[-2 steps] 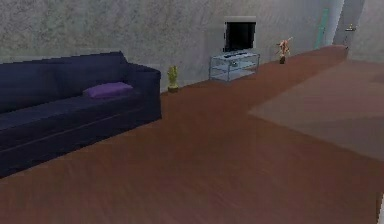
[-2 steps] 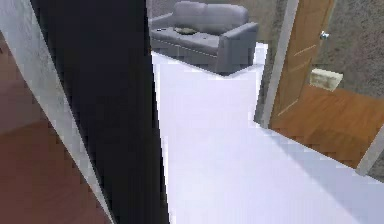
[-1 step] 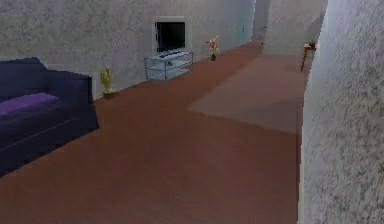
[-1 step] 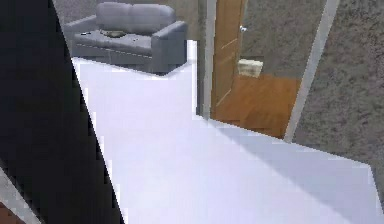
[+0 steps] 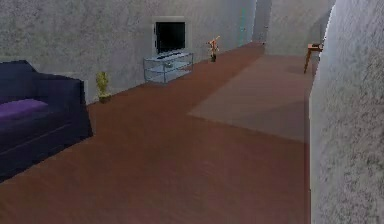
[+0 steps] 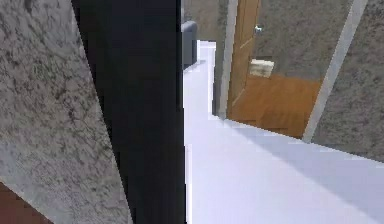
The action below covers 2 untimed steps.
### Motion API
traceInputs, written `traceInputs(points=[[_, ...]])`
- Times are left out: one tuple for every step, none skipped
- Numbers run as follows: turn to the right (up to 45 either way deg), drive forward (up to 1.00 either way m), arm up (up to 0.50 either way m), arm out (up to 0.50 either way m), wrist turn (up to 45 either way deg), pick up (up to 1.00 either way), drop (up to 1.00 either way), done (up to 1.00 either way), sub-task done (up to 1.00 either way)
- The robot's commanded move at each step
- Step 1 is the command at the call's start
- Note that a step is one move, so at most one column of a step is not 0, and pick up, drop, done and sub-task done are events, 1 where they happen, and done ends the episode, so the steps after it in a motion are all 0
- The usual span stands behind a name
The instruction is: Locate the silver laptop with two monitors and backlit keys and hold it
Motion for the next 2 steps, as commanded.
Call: traceInputs(points=[[18.0,0.0,0.0,0.0,0.0,0.0,0.0,0.0,0.0],[0.0,1.0,0.0,0.0,0.0,0.0,0.0,0.0,0.0]])
